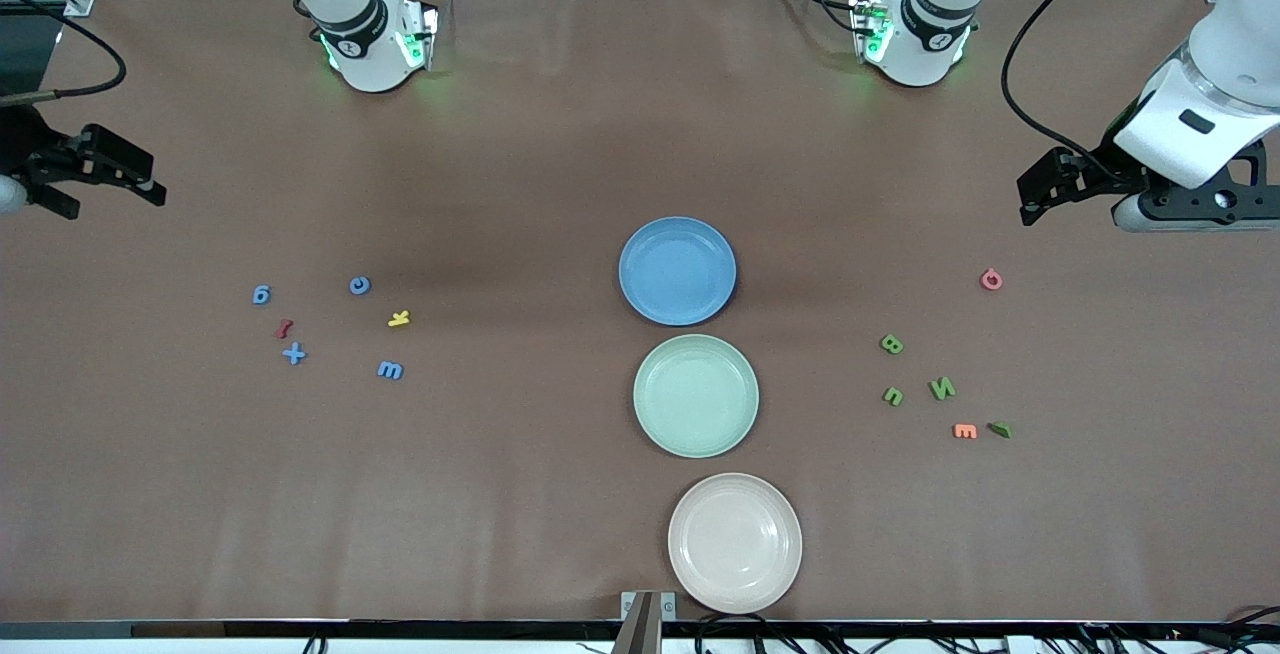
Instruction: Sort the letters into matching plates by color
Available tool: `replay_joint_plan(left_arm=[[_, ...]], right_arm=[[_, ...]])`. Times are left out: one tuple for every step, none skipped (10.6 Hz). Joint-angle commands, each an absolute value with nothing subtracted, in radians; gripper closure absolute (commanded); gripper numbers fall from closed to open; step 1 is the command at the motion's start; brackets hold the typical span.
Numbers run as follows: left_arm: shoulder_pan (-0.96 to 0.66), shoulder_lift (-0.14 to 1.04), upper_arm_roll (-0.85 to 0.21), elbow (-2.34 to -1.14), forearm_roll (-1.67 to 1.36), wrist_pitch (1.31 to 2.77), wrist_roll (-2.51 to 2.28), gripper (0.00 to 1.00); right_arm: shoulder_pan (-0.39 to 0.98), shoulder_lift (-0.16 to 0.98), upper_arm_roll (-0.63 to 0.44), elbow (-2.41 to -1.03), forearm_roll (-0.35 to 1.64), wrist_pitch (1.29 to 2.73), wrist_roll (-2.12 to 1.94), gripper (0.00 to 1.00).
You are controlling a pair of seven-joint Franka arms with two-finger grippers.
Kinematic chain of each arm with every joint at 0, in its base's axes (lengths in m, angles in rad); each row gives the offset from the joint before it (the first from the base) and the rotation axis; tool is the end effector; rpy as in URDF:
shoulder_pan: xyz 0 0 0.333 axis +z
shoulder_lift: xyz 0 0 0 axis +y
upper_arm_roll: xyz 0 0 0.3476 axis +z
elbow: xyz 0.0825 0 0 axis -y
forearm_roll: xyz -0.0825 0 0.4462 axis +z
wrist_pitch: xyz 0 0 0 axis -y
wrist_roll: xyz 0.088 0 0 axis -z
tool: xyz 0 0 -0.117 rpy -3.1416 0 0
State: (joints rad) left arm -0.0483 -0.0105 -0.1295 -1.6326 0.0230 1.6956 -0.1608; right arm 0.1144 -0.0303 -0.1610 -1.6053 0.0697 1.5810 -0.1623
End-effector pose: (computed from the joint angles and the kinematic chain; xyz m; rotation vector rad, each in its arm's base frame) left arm 0.6156 -0.1086 0.6307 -3.1276 0.0298 -0.1196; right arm 0.6069 -0.0217 0.6472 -3.0629 -0.1767 -0.0205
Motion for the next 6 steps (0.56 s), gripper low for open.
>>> replay_joint_plan(left_arm=[[-0.04, -0.012, -0.132, -1.626, 0.012, 1.684, -0.13, 0.0], [-0.041, -0.012, -0.132, -1.626, 0.012, 1.684, -0.13, 0.0], [-0.044, -0.011, -0.133, -1.626, 0.015, 1.684, -0.132, 0.0], [-0.044, -0.005, -0.132, -1.626, 0.015, 1.684, -0.132, 0.0], [-0.044, -0.005, -0.133, -1.628, 0.015, 1.684, -0.138, 0.0], [-0.043, -0.002, -0.133, -1.629, 0.015, 1.684, -0.132, 0.0]], right_arm=[[0.107, -0.051, -0.144, -1.612, 0.052, 1.542, -0.149, 0.0], [0.109, -0.051, -0.144, -1.614, 0.051, 1.537, -0.149, 0.0], [0.109, -0.051, -0.144, -1.617, 0.051, 1.534, -0.149, 0.0], [0.109, -0.049, -0.144, -1.62, 0.049, 1.529, -0.149, 0.0], [0.109, -0.049, -0.144, -1.643, 0.049, 1.532, -0.149, 0.0], [0.109, -0.048, -0.143, -1.666, 0.049, 1.54, -0.149, 0.0]])
